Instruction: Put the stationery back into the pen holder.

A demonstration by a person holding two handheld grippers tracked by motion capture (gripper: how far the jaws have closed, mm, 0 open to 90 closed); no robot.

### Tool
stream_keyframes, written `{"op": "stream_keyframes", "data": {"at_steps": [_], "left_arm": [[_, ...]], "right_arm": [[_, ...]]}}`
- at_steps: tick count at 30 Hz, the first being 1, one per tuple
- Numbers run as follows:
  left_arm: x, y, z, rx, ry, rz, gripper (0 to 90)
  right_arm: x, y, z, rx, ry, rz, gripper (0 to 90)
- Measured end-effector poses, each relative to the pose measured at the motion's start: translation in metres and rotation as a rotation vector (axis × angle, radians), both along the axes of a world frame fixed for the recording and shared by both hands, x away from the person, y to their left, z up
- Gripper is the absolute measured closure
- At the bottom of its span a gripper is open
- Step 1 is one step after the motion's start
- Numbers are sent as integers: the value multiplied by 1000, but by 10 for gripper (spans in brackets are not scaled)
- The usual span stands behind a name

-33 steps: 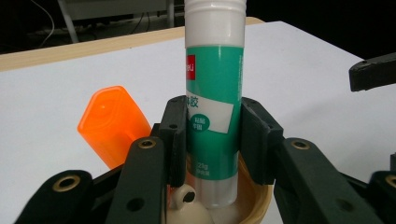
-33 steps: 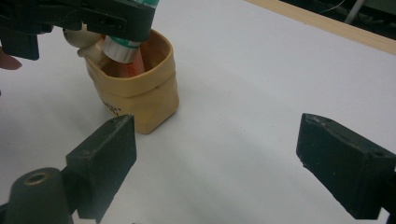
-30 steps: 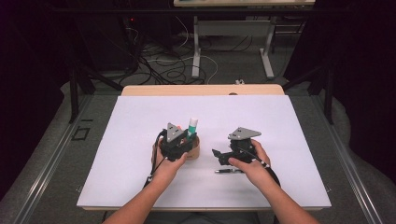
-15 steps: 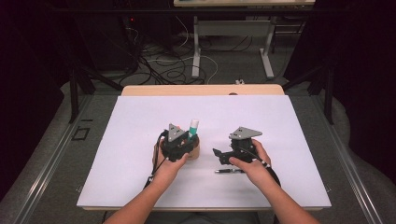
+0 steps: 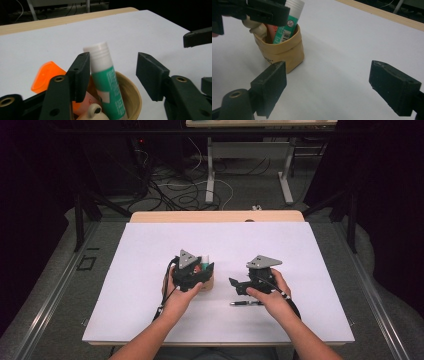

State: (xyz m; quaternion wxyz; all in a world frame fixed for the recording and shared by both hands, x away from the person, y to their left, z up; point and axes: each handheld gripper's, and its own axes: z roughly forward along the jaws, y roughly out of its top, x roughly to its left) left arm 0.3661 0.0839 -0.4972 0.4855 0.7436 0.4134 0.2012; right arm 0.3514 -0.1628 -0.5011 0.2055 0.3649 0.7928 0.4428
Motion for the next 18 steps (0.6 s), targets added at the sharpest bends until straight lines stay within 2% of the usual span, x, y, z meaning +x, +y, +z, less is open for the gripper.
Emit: {"op": "stream_keyframes", "data": {"at_steps": [6, 13, 18], "left_arm": [[-1, 2, 13, -12, -12, -14, 386], [-2, 7, 25, -32, 3, -22, 344], [-1, 16, 33, -44, 20, -36, 327]], "right_arm": [[0, -1, 0, -4, 5, -4, 146], [-1, -2, 2, -3, 10, 2, 146], [0, -4, 3, -23, 11, 21, 147]]}}
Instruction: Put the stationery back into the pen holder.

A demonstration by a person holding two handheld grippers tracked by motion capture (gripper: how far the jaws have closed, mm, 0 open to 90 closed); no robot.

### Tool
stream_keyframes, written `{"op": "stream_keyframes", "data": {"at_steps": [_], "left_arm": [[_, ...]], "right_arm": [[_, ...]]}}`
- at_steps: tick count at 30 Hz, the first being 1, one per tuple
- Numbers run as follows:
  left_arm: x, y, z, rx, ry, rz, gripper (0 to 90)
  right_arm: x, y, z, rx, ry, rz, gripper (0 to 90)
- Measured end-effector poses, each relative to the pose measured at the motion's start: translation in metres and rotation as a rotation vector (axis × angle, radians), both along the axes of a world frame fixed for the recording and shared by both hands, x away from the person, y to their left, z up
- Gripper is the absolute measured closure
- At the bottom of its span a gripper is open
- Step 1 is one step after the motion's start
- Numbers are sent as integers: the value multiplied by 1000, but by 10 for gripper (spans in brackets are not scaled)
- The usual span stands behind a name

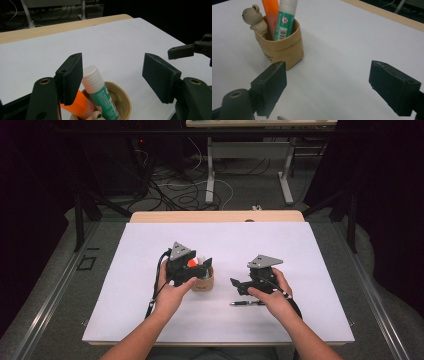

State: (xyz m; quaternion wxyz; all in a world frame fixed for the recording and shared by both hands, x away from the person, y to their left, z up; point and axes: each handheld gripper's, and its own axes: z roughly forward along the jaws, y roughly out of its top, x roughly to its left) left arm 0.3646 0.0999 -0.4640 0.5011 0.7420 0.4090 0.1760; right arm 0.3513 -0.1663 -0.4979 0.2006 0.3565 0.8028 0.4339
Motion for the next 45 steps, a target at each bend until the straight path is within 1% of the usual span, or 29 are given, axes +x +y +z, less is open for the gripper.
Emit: {"op": "stream_keyframes", "data": {"at_steps": [2, 3, 5, 7, 10, 13, 14, 16, 17, 18, 19, 20, 22, 23, 24, 26, 29, 30, 32, 33, 34, 35, 37, 38, 41, 44, 45], "left_arm": [[-1, 4, 3, -4, -4, -1, 326], [-1, 6, 5, -5, -6, 0, 326], [-1, 11, 8, -4, -4, -5, 324], [-2, 15, 10, -2, -8, -2, 319], [-3, 21, 12, 5, -7, 5, 315], [-4, 27, 12, 9, -5, 8, 307], [-5, 30, 12, 9, -6, 11, 305], [-6, 35, 11, 14, -8, 13, 302], [-6, 37, 11, 13, -6, 16, 301], [-7, 39, 10, 14, 0, 22, 297], [-7, 42, 10, 12, 9, 25, 294], [-7, 45, 9, 11, 16, 24, 293], [-8, 51, 7, 10, 22, 37, 282], [-8, 54, 6, 1, 29, 47, 274], [-8, 57, 5, -9, 41, 55, 258], [-8, 62, 3, -26, 65, 67, 245], [-8, 69, 0, -57, 78, 79, 223], [-9, 71, 0, -58, 83, 79, 216], [-9, 75, -1, -48, 79, 77, 198], [-10, 77, -2, -48, 80, 77, 195], [-11, 78, -2, -48, 82, 75, 189], [-12, 79, -3, -60, 85, 74, 184], [-13, 82, -4, -61, 90, 78, 177], [-14, 83, -5, -69, 87, 80, 176], [-15, 86, -6, -77, 89, 82, 171], [-16, 89, -7, -81, 89, 86, 169], [-16, 90, -7, -82, 90, 85, 168]], "right_arm": [[0, 0, 1, -21, 11, 12, 148], [1, 0, 0, -26, 7, 17, 148], [2, -1, 0, -30, 26, 28, 148], [2, -1, 0, -43, 24, 30, 149], [2, -1, 0, -39, 15, 32, 149], [2, -1, 1, -60, 4, 34, 148], [1, -1, 1, -64, 9, 31, 146], [1, -2, 1, -73, 5, 42, 108], [0, -1, 1, -78, 21, 49, 64], [0, -1, 0, -75, 5, 56, 27], [0, 0, -1, -73, 3, 58, 14], [-1, 0, 0, -91, 14, 73, 14], [-1, 1, -1, -115, 9, 90, 16], [-1, 2, -2, -115, 0, 98, 22], [-2, 2, -1, -139, -2, 105, 36], [-2, 2, 0, -168, 7, 130, 70], [-3, 4, -1, -192, -17, 159, 117], [-3, 4, -1, -210, -12, 170, 146], [-4, 4, -2, -235, -29, 185, 156], [-4, 5, -2, -248, -20, 193, 158], [-4, 5, -2, -261, -30, 205, 164], [-4, 5, -2, -277, -30, 214, 174], [-6, 6, -2, -302, -39, 234, 221], [-5, 6, -2, -318, -51, 248, 240], [-8, 7, -1, -355, -73, 270, 314], [-7, 7, 2, -397, -94, 308, 351], [-8, 8, 3, -413, -103, 305, 369]]}}
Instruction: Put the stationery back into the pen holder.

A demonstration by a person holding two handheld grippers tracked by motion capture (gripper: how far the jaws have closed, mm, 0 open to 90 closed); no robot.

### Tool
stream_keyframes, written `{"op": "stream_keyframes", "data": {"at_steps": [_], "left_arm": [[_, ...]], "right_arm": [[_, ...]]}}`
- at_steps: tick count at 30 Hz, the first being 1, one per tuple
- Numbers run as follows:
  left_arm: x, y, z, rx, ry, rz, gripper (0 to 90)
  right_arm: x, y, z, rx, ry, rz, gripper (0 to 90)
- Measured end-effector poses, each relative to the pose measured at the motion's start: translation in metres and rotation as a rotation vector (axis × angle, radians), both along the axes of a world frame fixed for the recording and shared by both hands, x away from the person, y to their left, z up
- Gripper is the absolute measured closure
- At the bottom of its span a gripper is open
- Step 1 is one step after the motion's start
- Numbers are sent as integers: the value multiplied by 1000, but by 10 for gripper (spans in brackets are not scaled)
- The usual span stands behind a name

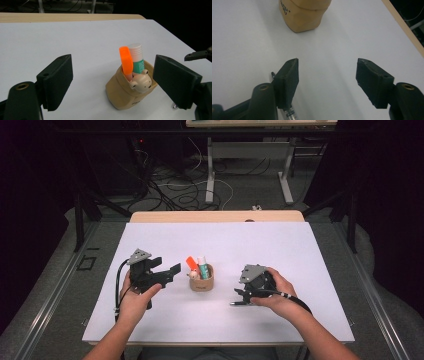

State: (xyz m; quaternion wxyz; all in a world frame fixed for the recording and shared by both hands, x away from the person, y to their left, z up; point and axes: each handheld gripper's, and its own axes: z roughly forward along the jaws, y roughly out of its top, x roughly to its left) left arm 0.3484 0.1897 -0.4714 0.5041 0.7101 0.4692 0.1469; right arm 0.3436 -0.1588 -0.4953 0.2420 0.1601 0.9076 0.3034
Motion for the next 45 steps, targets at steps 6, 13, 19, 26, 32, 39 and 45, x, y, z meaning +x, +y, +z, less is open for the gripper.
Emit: {"op": "stream_keyframes", "data": {"at_steps": [6, 13, 19, 26, 32, 39, 45], "left_arm": [[-3, 6, 0, 4, -1, -4, 164], [-6, 10, -6, 22, 10, -2, 165], [-5, 11, -9, 24, 12, -3, 165], [-5, 11, -12, 25, 22, -4, 165], [-4, 12, -13, 29, 26, -4, 165], [-3, 12, -15, 31, 31, -4, 165], [-3, 11, -16, 33, 34, -7, 165]], "right_arm": [[1, 2, 2, -77, 3, 86, 407], [-2, 7, -2, -178, 59, 156, 413], [-3, 11, -6, -270, 78, 210, 512], [-5, 16, -11, -299, 148, 225, 616], [-4, 18, -17, -336, 169, 257, 673], [-6, 21, -24, -382, 192, 273, 715], [-6, 21, -27, -413, 203, 284, 736]]}}
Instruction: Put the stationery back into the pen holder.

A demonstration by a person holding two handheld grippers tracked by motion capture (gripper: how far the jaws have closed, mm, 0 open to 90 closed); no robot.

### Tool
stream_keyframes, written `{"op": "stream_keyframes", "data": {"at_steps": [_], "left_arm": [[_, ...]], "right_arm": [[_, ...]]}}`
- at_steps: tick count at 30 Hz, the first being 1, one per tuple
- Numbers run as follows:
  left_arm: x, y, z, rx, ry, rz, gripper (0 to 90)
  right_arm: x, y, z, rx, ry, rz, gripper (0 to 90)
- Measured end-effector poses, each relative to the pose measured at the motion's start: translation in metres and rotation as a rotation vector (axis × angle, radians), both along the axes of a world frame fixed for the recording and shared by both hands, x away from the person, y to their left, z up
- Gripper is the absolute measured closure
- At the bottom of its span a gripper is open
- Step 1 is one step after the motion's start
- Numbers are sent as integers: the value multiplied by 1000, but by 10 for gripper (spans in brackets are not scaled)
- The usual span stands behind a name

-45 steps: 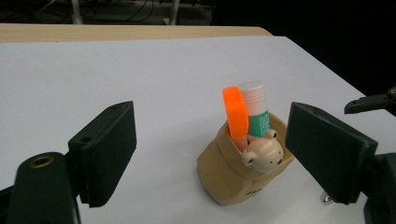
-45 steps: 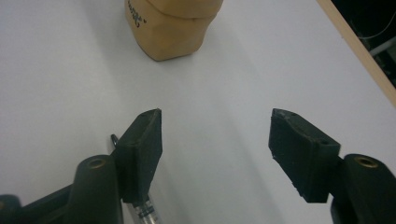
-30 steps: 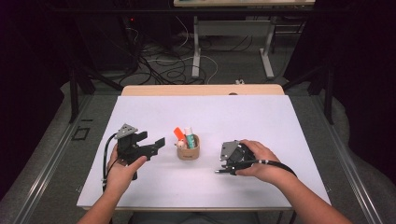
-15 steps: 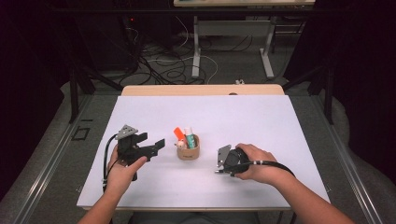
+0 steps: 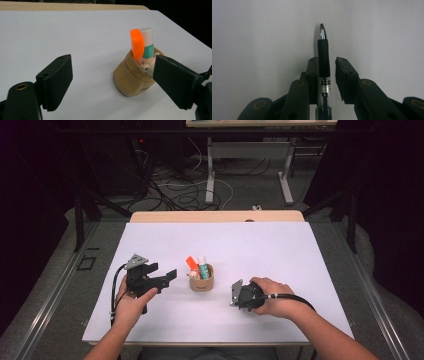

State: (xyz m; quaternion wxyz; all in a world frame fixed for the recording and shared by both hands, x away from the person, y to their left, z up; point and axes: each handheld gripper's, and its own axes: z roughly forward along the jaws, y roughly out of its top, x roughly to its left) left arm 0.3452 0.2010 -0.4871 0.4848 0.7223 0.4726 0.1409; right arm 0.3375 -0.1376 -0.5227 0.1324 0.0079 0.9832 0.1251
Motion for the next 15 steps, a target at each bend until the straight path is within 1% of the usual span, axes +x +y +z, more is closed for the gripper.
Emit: {"op": "stream_keyframes", "data": {"at_steps": [1, 2, 4, 7, 10, 13, 14, 15], "left_arm": [[0, 0, 0, 0, 1, 0, 166], [0, 0, 0, 0, 1, -1, 165], [0, 0, 0, 0, 1, -2, 165], [0, 0, 0, 1, 2, -1, 165], [0, 0, 0, 1, 2, -3, 165], [0, -1, -1, -1, 4, 0, 166], [0, -1, -1, -5, 0, 4, 165], [0, -2, -1, -4, 0, 3, 165]], "right_arm": [[1, 0, 0, -5, -4, 14, 736], [1, 0, -1, -7, -2, 16, 736], [0, 0, -1, -11, 5, 4, 739], [0, -1, -2, -19, 11, 1, 743], [1, -1, -4, -30, 17, 11, 746], [0, -2, -6, -39, 19, 6, 753], [1, -2, -6, -43, 16, 17, 755], [1, -3, -6, -43, 17, 9, 758]]}}
